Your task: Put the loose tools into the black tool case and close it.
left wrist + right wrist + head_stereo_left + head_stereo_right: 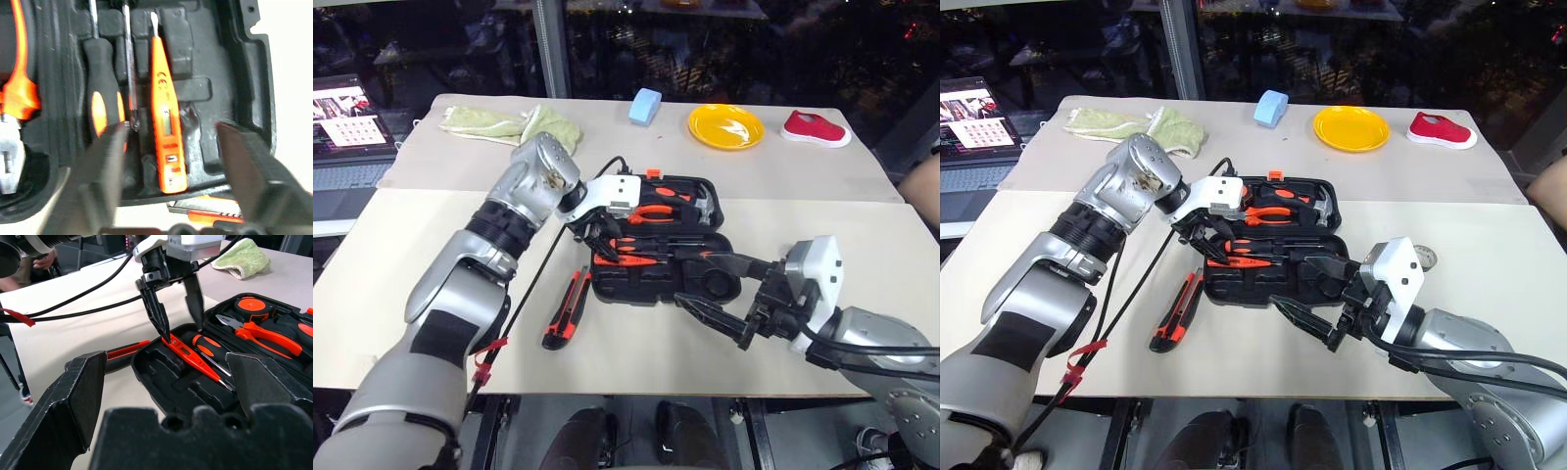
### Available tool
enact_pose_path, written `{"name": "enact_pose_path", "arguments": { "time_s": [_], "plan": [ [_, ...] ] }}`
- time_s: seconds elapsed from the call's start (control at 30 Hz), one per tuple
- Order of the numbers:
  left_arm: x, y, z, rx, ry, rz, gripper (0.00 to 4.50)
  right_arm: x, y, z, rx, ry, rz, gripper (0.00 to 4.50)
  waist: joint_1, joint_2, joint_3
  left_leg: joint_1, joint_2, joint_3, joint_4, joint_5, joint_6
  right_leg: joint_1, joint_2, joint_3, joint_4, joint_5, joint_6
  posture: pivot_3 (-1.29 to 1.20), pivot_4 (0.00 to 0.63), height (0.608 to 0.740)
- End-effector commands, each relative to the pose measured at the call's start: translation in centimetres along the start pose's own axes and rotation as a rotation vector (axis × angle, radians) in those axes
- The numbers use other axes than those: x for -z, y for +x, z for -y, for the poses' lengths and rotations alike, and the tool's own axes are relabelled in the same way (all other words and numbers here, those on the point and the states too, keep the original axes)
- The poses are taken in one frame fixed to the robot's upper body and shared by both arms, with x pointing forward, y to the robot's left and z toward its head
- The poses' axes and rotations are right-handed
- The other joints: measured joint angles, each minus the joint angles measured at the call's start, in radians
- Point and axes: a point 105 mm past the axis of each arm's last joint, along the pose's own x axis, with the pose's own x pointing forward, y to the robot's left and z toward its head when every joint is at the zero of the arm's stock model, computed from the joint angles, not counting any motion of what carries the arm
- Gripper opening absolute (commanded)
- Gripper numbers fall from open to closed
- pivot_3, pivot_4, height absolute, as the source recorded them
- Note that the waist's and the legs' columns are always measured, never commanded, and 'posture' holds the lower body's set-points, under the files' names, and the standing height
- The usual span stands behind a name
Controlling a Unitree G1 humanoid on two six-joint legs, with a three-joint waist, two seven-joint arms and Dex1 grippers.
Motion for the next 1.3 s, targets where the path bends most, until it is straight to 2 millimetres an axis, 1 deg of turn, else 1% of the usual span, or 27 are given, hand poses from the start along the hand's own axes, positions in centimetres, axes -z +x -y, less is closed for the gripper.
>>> {"name": "enact_pose_path", "arguments": {
  "time_s": [0.03, 0.1, 0.17, 0.2, 0.27, 0.3, 0.37, 0.53, 0.63, 0.8, 0.87, 0.9, 1.03, 1.2, 1.3],
  "plan": [
    [-0.8, -0.4, -0.4, -0.022, 0.054, -0.016, 1.98, -1.0, -0.2, 0.1, 0.011, -0.026, 0.04, 4.5, 0.0, 0.0, 0.0, 0.0, 0.0, 0.0, 0.0, 0.0, 0.0, 0.0, 0.0, 0.0, 0.0, 0.0, 0.0, 0.0, 0.15, 0.732],
    [-0.9, -0.4, -0.4, -0.021, 0.069, -0.022, 1.98, -0.8, -0.2, 0.2, 0.019, -0.021, 0.041, 4.5, -0.001, 0.0, 0.0, 0.0, 0.0, 0.0, 0.0, 0.0, 0.0, 0.0, 0.0, 0.0, 0.0, 0.0, 0.0, 0.0, 0.15, 0.732],
    [-0.9, -0.4, -0.6, -0.034, 0.078, -0.028, 2.48, -0.8, -0.1, 0.1, 0.022, -0.017, 0.042, 4.5, -0.001, 0.0, 0.0, 0.0, 0.0, 0.0, 0.0, 0.0, 0.0, 0.0, 0.0, 0.0, 0.0, 0.0, 0.0, 0.0, 0.15, 0.732],
    [-0.9, -0.4, -0.7, -0.038, 0.08, -0.03, 2.66, -0.7, -0.1, 0.1, 0.022, -0.014, 0.045, 4.5, -0.001, 0.0, 0.0, 0.0, 0.0, 0.0, 0.0, 0.0, 0.0, 0.0, 0.0, 0.0, 0.0, 0.0, 0.0, 0.0, 0.15, 0.732],
    [-0.8, -0.3, -0.7, -0.041, 0.079, -0.036, 3.45, -0.7, 0.0, -0.1, 0.02, -0.011, 0.047, 4.5, -0.001, 0.0, 0.0, 0.0, 0.0, 0.0, 0.0, 0.0, 0.0, 0.0, 0.0, 0.0, 0.0, 0.0, 0.0, 0.0, 0.15, 0.732],
    [-0.7, -0.2, -0.7, -0.04, 0.079, -0.039, 3.72, -0.7, 0.0, -0.1, 0.02, -0.01, 0.047, 4.5, -0.001, 0.0, 0.0, 0.0, 0.0, 0.0, 0.0, 0.0, 0.0, 0.0, 0.0, 0.001, 0.0, 0.0, 0.0, 0.0, 0.15, 0.732],
    [-0.6, 0.0, -0.7, -0.034, 0.083, -0.046, 4.02, -0.7, -0.1, -0.1, 0.023, -0.01, 0.048, 4.5, -0.001, 0.0, 0.0, 0.0, 0.0, 0.0, 0.0, 0.0, 0.0, 0.0, 0.0, 0.0, 0.0, 0.0, 0.0, 0.0, 0.15, 0.732],
    [-0.9, 0.4, -0.7, -0.031, 0.087, -0.042, 4.02, -1.0, -0.1, 0.3, 0.042, -0.011, 0.059, 4.5, 0.0, 0.0, 0.0, 0.0, 0.0, 0.0, 0.0, 0.0, 0.0, 0.0, 0.0, 0.0, 0.0, 0.0, 0.0, 0.0, 0.15, 0.732],
    [-1.0, 0.5, -0.7, -0.029, 0.091, -0.039, 3.29, -0.8, -0.1, 0.1, 0.042, -0.003, 0.061, 4.5, -0.001, 0.0, 0.0, 0.0, 0.0, 0.0, 0.0, 0.0, 0.0, 0.0, 0.0, 0.0, 0.0, 0.0, 0.0, 0.0, 0.15, 0.732],
    [-1.2, 0.7, -0.6, -0.022, 0.088, -0.028, 1.41, -0.9, 0.0, 0.1, 0.044, -0.002, 0.065, 4.5, -0.002, 0.0, 0.0, 0.0, 0.0, 0.0, 0.0, 0.0, 0.0, 0.0, 0.0, 0.0, 0.001, 0.0, 0.0, 0.0, 0.15, 0.732],
    [-1.4, 0.8, -0.5, -0.013, 0.095, -0.025, 0.72, -1.0, 0.0, 0.2, 0.047, -0.006, 0.068, 4.5, -0.002, 0.0, 0.0, 0.0, 0.0, 0.0, 0.0, 0.0, 0.0, 0.0, 0.0, 0.001, 0.001, 0.0, 0.0, 0.0, 0.15, 0.732],
    [-1.5, 0.9, -0.4, -0.009, 0.098, -0.025, 0.47, -1.2, 0.0, 0.2, 0.048, -0.008, 0.072, 4.5, -0.002, 0.0, 0.0, 0.0, 0.0, 0.0, 0.0, 0.0, 0.0, 0.0, 0.0, 0.0, 0.001, 0.0, 0.0, 0.0, 0.15, 0.732],
    [-1.5, 0.9, -0.2, 0.001, 0.106, -0.026, 0.48, -1.4, -0.1, 0.3, 0.05, -0.008, 0.077, 4.5, -0.001, 0.0, 0.0, 0.0, 0.0, 0.0, 0.0, 0.0, 0.0, 0.0, 0.0, 0.0, 0.001, 0.0, 0.0, 0.0, 0.15, 0.732],
    [-2.0, 1.1, -0.4, -0.011, 0.088, -0.008, 0.48, -1.2, -0.3, 0.5, 0.052, -0.007, 0.066, 4.5, 0.0, 0.0, 0.0, 0.0, 0.0, 0.0, 0.0, 0.0, 0.0, 0.0, 0.0, 0.0, 0.001, 0.0, 0.0, 0.0, 0.15, 0.732],
    [-1.8, 1.2, -0.8, -0.034, 0.012, -0.029, 0.48, -1.3, -0.2, 0.5, 0.052, -0.007, 0.066, 4.5, -0.001, 0.0, 0.0, 0.0, 0.0, 0.0, 0.0, 0.0, 0.0, 0.0, 0.0, 0.0, 0.001, 0.0, 0.0, 0.0, 0.15, 0.732]
  ]
}}
